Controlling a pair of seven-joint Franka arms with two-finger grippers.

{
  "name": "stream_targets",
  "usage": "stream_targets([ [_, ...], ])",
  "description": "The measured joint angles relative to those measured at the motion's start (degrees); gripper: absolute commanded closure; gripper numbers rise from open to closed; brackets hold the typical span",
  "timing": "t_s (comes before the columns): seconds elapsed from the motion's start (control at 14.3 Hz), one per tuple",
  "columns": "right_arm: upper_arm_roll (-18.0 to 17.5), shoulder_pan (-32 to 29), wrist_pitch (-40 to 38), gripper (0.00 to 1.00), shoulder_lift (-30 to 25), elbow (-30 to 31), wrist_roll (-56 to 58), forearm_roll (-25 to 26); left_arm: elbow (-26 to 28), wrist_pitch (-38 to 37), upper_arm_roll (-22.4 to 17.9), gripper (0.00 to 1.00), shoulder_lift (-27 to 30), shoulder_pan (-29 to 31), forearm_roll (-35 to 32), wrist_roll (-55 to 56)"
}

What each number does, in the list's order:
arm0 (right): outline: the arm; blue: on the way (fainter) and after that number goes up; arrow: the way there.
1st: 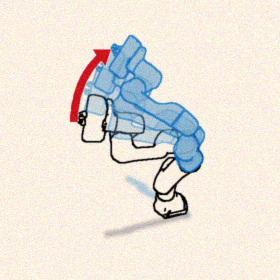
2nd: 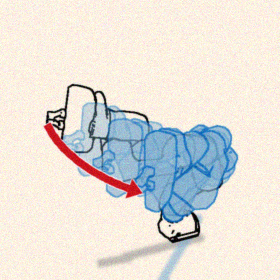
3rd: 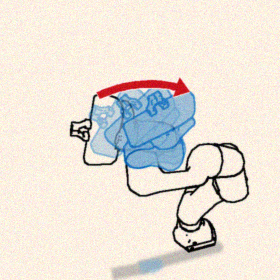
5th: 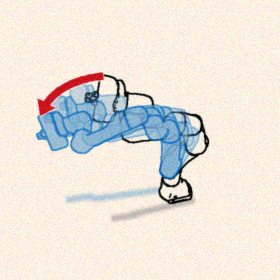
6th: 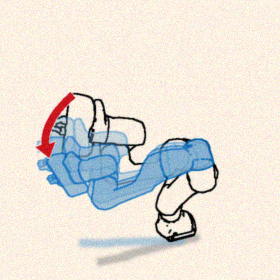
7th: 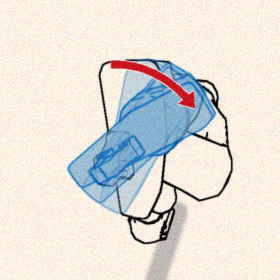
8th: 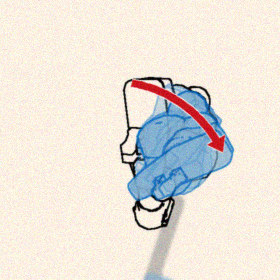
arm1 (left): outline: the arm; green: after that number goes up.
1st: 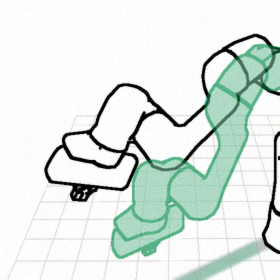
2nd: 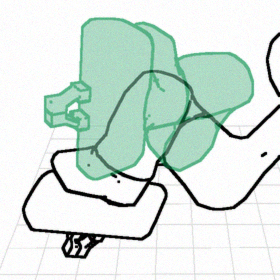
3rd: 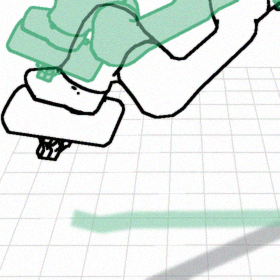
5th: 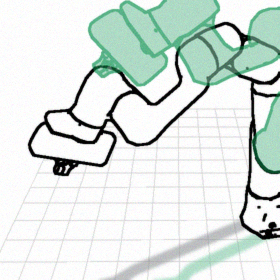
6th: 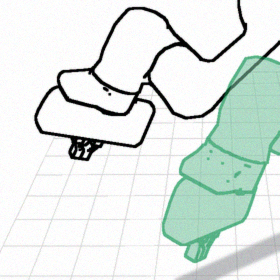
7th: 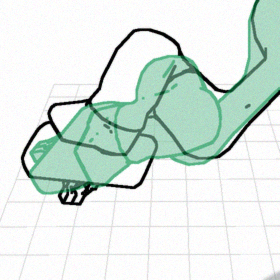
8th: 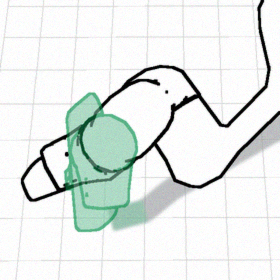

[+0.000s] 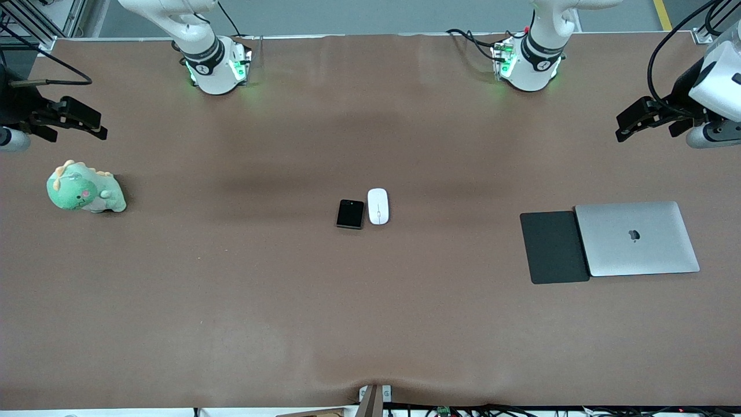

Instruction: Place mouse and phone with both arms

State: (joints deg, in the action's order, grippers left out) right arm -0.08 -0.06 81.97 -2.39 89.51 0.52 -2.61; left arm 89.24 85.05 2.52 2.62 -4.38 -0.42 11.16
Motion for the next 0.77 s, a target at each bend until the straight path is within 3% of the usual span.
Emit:
stream_targets([
  [0.77,-0.1,0.0,0.1,0.0,0.1,0.0,0.1,0.0,0.0,-0.1,1.0,0.0,-2.2,-1.1,0.0,0.0],
])
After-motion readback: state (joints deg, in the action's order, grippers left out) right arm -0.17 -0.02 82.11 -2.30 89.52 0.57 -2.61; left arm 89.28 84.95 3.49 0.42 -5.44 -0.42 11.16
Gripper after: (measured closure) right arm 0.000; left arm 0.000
